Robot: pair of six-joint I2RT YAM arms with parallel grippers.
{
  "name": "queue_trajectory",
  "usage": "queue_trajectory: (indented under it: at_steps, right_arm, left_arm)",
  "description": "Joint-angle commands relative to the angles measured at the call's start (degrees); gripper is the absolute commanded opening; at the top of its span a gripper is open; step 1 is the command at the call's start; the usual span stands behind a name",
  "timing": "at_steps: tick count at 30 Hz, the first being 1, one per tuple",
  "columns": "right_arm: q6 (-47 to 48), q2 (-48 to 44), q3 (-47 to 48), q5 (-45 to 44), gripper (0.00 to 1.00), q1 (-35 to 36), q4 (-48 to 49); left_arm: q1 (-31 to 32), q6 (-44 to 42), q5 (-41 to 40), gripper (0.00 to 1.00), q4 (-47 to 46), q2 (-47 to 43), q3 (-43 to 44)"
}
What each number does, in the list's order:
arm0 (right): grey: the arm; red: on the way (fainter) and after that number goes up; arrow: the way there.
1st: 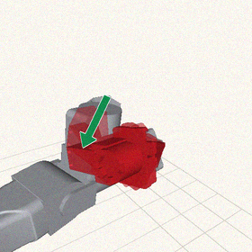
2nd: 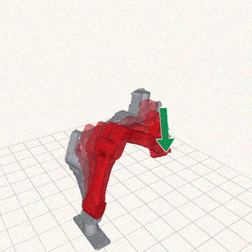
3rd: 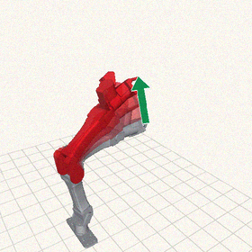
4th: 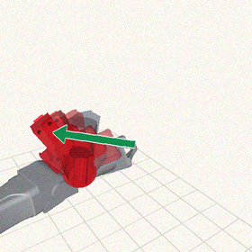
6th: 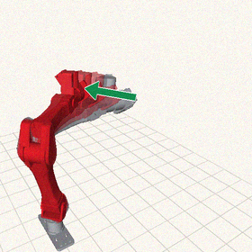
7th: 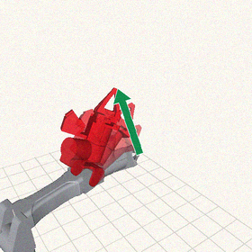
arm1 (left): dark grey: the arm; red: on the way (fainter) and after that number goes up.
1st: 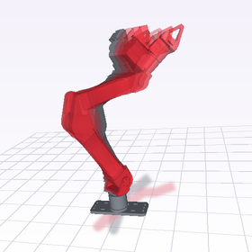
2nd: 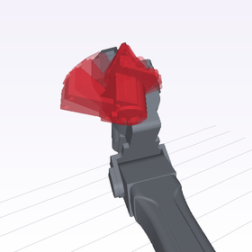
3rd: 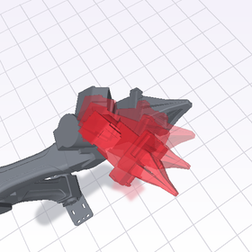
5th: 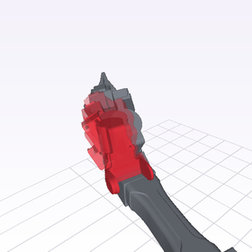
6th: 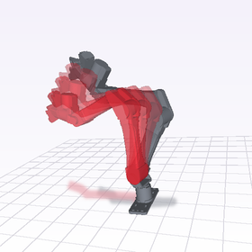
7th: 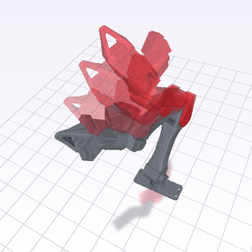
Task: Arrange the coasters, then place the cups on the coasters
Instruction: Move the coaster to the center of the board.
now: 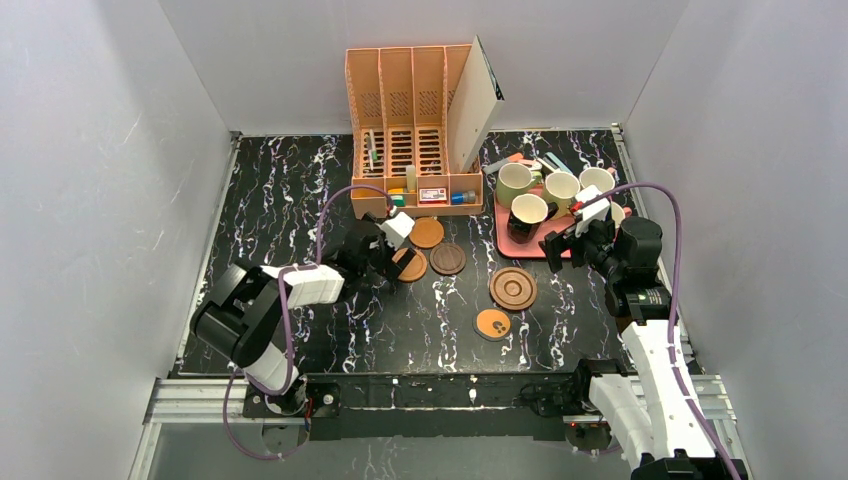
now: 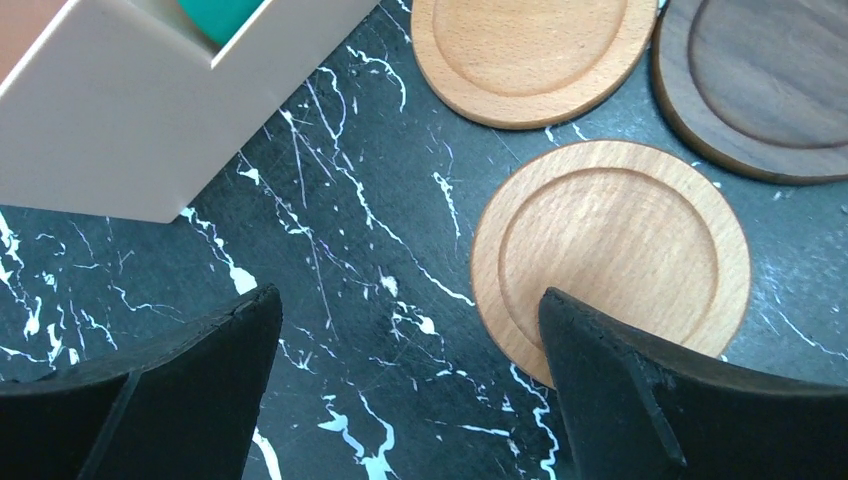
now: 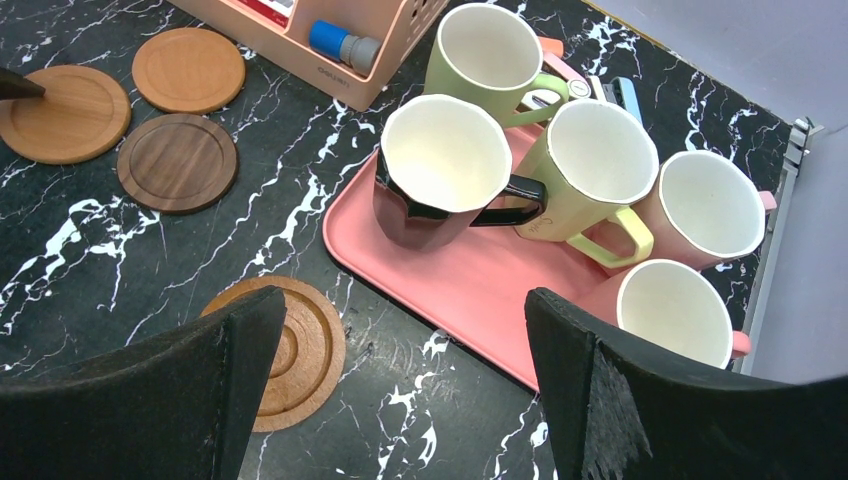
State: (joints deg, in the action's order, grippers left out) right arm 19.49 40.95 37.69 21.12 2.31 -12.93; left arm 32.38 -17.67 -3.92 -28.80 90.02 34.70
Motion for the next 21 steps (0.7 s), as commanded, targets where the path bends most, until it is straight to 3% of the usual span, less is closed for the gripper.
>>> queue_trajectory:
  at_steps: [1,21]
  right_arm:
    - [0.38,-0.83,-0.06,0.5,0.98,0.24,2.07]
    - [0.55,-1.05,-0.32,0.54,0.98,0.24,2.18]
  left_arm:
    - [0.22,-0.41,-3.45,0.98,2.46,1.48,2.51]
    - [0.23,-11.95,-17.88,0.98,14.26,0.53,2.14]
